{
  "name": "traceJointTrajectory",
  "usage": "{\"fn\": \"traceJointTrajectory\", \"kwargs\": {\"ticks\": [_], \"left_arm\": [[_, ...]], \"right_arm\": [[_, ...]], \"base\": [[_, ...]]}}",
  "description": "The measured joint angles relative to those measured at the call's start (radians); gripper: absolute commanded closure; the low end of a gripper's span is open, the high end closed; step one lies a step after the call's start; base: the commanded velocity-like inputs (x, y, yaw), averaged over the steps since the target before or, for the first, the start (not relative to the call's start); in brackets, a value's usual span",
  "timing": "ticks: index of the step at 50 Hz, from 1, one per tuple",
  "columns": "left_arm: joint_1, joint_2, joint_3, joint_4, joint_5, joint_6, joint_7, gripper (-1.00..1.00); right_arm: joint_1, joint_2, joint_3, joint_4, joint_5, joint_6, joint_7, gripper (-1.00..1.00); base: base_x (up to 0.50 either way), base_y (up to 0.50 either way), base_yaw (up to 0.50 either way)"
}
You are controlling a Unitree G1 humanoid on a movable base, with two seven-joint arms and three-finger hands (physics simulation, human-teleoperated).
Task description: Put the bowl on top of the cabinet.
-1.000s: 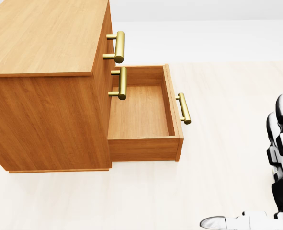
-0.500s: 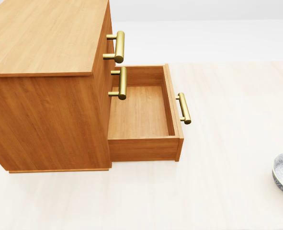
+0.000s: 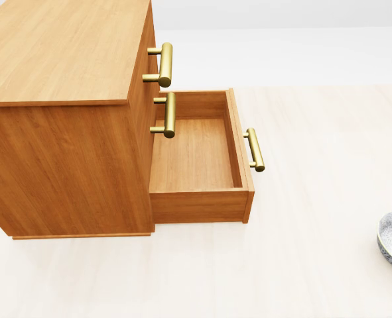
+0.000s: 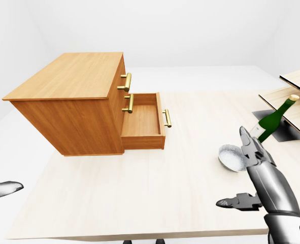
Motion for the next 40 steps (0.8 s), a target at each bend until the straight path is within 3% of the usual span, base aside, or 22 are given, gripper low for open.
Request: {"fn": "traceJointTrajectory", "kwargs": {"ticks": [23,40], "left_arm": [[-0.002,-0.001,-0.01,0.004,0.011,0.0,0.003,-1.0],[-0.003,-0.001,-0.015,0.004,0.017,0.0,0.004,-1.0]], "right_arm": [[-0.046,-0.094,0.018,0.21,-0.098,0.0,0.0,-1.0],[-0.053,-0.113,0.018,0.285,-0.092,0.0,0.0,-1.0]], "base": [[0.0,0.0,0.0],[0.0,0.0,0.0]]}}
